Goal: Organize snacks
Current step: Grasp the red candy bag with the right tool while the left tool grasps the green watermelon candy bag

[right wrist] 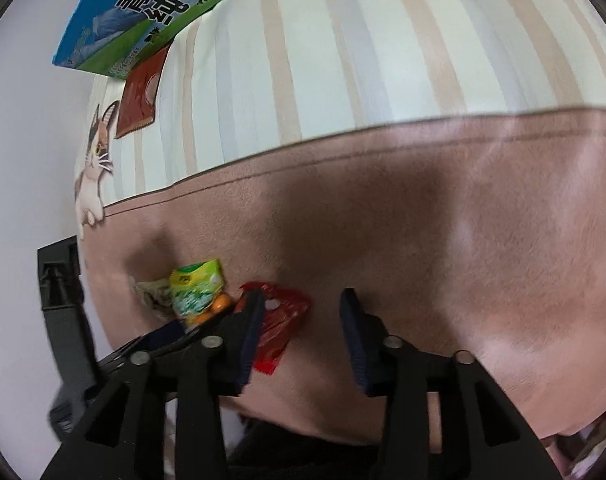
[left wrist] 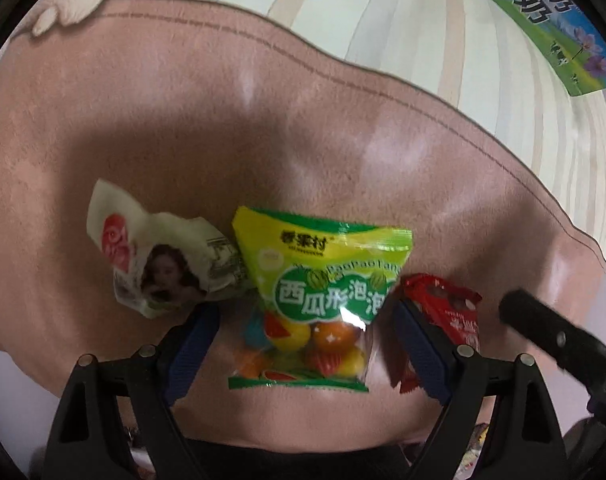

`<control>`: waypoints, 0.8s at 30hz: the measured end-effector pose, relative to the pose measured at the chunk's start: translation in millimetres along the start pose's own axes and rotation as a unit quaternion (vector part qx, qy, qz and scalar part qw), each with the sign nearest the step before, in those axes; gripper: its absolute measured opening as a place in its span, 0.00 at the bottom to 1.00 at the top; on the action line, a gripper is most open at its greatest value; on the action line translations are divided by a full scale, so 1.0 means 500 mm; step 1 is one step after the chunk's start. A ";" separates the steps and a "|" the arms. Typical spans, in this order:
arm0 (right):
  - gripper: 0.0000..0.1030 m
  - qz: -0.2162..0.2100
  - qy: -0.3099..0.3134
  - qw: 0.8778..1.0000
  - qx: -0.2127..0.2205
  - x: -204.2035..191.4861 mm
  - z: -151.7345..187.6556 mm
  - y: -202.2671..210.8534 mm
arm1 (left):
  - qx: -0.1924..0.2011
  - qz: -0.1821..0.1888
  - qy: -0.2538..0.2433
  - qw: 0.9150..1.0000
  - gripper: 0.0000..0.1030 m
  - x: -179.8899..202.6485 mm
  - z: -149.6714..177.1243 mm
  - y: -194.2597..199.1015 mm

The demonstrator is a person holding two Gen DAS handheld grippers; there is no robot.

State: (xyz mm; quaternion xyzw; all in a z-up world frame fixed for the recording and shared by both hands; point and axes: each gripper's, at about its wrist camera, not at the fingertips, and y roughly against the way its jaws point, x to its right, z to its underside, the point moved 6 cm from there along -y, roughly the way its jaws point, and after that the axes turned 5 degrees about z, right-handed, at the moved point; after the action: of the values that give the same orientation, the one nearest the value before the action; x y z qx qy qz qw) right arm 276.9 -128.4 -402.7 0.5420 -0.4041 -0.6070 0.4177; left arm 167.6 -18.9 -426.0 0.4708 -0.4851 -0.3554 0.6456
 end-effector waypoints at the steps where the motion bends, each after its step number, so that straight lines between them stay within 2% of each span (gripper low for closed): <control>1: 0.54 -0.011 -0.008 1.000 -0.007 0.005 0.006 0.000 | 0.004 -0.004 -0.001 1.000 0.74 -0.003 0.000 0.003; 3: 0.57 -0.031 -0.022 0.999 -0.020 0.003 0.017 -0.007 | 0.006 -0.001 -0.002 1.000 0.60 -0.011 -0.002 0.012; 4: 0.57 -0.041 -0.030 0.998 -0.028 -0.001 0.022 -0.015 | 0.007 -0.002 -0.001 1.000 0.57 -0.019 -0.005 0.018; 7: 0.57 -0.059 -0.048 0.996 -0.047 -0.009 0.031 -0.044 | 0.014 -0.004 0.005 1.000 0.56 -0.064 -0.032 0.032; 12: 0.57 -0.079 -0.069 0.993 -0.059 -0.045 0.031 -0.091 | 0.013 -0.010 0.000 1.000 0.56 -0.068 -0.037 0.028; 13: 0.52 -0.069 -0.064 0.994 -0.056 -0.051 0.029 -0.097 | 0.013 -0.014 -0.003 1.000 0.56 -0.061 -0.035 0.026; 14: 0.37 -0.057 -0.058 0.995 -0.051 -0.052 0.029 -0.099 | 0.011 -0.022 -0.010 1.000 0.56 -0.061 -0.037 0.022; 15: 0.31 -0.047 -0.053 0.996 -0.047 -0.053 0.030 -0.100 | 0.009 -0.032 -0.020 0.999 0.56 -0.051 -0.039 0.017; 19: 0.30 -0.035 -0.038 0.998 -0.033 -0.047 0.043 -0.086 | 0.021 -0.049 -0.047 0.997 0.53 0.002 -0.041 0.002; 24: 0.30 -0.029 -0.036 0.999 -0.002 -0.029 0.045 -0.042 | 0.034 -0.031 -0.045 0.998 0.51 0.021 -0.033 0.043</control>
State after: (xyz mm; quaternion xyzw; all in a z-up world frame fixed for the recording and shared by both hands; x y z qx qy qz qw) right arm 254.1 -107.3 -415.8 0.5308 -0.4016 -0.6385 0.3863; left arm 186.7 -17.7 -403.7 0.4909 -0.5107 -0.3794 0.5952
